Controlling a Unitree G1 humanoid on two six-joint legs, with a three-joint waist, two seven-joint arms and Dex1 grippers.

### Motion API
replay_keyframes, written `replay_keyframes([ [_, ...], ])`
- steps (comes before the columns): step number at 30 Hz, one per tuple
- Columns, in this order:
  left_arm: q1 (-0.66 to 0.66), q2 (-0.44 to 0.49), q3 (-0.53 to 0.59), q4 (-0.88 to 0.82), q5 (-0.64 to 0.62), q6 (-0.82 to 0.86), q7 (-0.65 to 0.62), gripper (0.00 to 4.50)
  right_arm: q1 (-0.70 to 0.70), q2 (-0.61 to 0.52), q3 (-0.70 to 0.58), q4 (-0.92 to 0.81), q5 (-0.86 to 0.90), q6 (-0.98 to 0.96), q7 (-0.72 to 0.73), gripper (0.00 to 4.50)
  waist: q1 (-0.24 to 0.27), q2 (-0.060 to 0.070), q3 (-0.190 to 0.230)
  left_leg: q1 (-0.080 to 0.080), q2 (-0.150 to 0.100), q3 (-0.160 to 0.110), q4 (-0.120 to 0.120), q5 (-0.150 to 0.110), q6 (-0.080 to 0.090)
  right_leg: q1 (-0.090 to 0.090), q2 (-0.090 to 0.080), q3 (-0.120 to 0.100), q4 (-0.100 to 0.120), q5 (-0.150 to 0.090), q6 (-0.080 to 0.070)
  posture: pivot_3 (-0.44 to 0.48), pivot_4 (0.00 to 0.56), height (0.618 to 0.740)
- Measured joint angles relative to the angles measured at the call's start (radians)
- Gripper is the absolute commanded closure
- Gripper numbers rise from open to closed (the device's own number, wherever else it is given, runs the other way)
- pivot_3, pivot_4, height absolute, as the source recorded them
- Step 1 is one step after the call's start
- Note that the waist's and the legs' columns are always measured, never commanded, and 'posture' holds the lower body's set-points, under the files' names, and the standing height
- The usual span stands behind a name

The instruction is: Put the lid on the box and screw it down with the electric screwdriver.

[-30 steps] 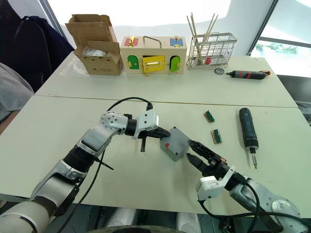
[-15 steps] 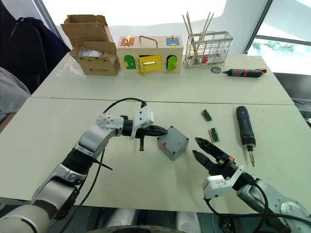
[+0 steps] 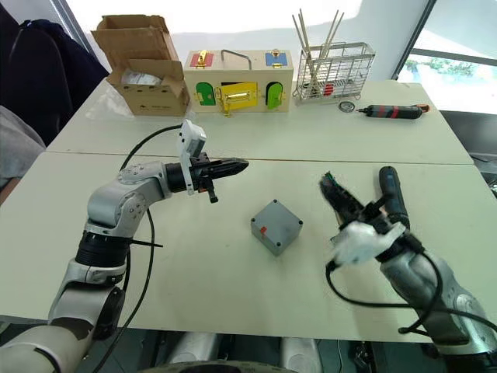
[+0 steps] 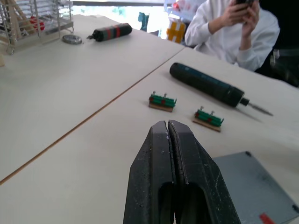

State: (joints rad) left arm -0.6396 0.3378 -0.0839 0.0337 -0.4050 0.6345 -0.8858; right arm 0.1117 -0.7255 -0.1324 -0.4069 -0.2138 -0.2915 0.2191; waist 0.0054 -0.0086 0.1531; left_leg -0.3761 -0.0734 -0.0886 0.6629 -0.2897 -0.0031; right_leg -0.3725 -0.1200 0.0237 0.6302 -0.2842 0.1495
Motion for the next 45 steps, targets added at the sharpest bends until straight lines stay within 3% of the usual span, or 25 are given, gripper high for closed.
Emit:
replay_keyframes([
  [4,0.002,-0.005,-0.084,0.074,0.064,-0.074,-0.015,4.5,-0.051,-0.022,-0.052,-0.12,0.53,0.413,0.188,4.46,0.005,0.0,0.005,-0.002,0.0,-0.001,-0.001,0.0,0.0,-0.001,0.0,0.0,-0.001,0.0,0.0,0.0,0.15,0.731],
  [9,0.012,-0.02,-0.161,0.087,0.106,-0.147,-0.065,4.5,0.005,-0.176,-0.227,-0.195,1.115,0.866,0.288,4.46,0.011,0.001,0.007,-0.013,-0.001,-0.002,0.0,0.0,0.0,-0.01,-0.003,-0.002,-0.001,0.0,0.0,0.0,0.15,0.731],
  [12,0.03,-0.01,-0.178,0.12,0.115,-0.175,-0.103,4.5,0.126,-0.27,-0.331,-0.237,1.362,1.059,0.321,4.46,0.008,0.0,0.008,-0.018,-0.001,-0.001,0.0,0.0,0.0,-0.017,-0.003,-0.002,0.0,0.001,-0.001,0.0,0.15,0.731],
  [15,0.031,0.027,-0.178,0.151,0.134,-0.196,-0.132,4.5,0.224,-0.319,-0.343,-0.296,1.477,1.181,0.34,4.46,0.003,0.0,0.009,-0.018,0.001,0.0,0.0,0.0,0.0,-0.018,-0.001,-0.001,0.001,0.001,-0.001,0.0,0.15,0.731],
  [20,0.047,0.061,-0.201,0.158,0.166,-0.233,-0.18,4.5,0.21,-0.318,-0.213,-0.316,1.403,1.209,0.363,4.46,0.009,0.0,0.009,-0.018,0.0,0.0,0.002,0.0,0.0,-0.017,-0.002,-0.001,0.001,0.002,-0.002,0.0,0.15,0.731],
  [24,0.069,0.031,-0.229,0.161,0.201,-0.249,-0.16,4.5,0.016,-0.216,0.033,-0.185,1.131,1.126,0.334,4.46,0.008,-0.002,0.01,-0.018,-0.001,0.001,0.002,0.0,0.0,-0.019,-0.002,-0.001,0.001,0.002,-0.001,0.0,0.15,0.731],
  [26,0.074,0.023,-0.236,0.159,0.204,-0.25,-0.15,4.5,-0.037,-0.175,0.084,-0.135,1.047,1.083,0.325,4.46,0.008,-0.002,0.01,-0.019,-0.001,0.001,0.002,0.001,-0.001,-0.021,-0.002,-0.001,0.002,0.002,-0.001,0.0,0.15,0.731],
  [34,0.126,0.019,-0.246,0.074,0.219,-0.21,-0.108,4.5,-0.104,-0.089,0.171,-0.084,0.939,1.065,0.384,4.46,0.003,-0.002,0.01,-0.019,0.001,0.001,0.001,0.002,-0.002,-0.021,-0.001,-0.001,0.002,0.003,-0.001,0.0,0.15,0.731],
  [45,0.215,0.054,-0.211,-0.102,0.216,-0.065,-0.068,4.5,-0.237,0.051,0.213,0.06,0.751,1.033,0.354,4.46,0.007,-0.001,0.01,-0.019,0.001,0.0,0.001,0.002,-0.003,-0.021,0.0,-0.001,0.003,0.003,-0.002,0.0,0.15,0.731],
])
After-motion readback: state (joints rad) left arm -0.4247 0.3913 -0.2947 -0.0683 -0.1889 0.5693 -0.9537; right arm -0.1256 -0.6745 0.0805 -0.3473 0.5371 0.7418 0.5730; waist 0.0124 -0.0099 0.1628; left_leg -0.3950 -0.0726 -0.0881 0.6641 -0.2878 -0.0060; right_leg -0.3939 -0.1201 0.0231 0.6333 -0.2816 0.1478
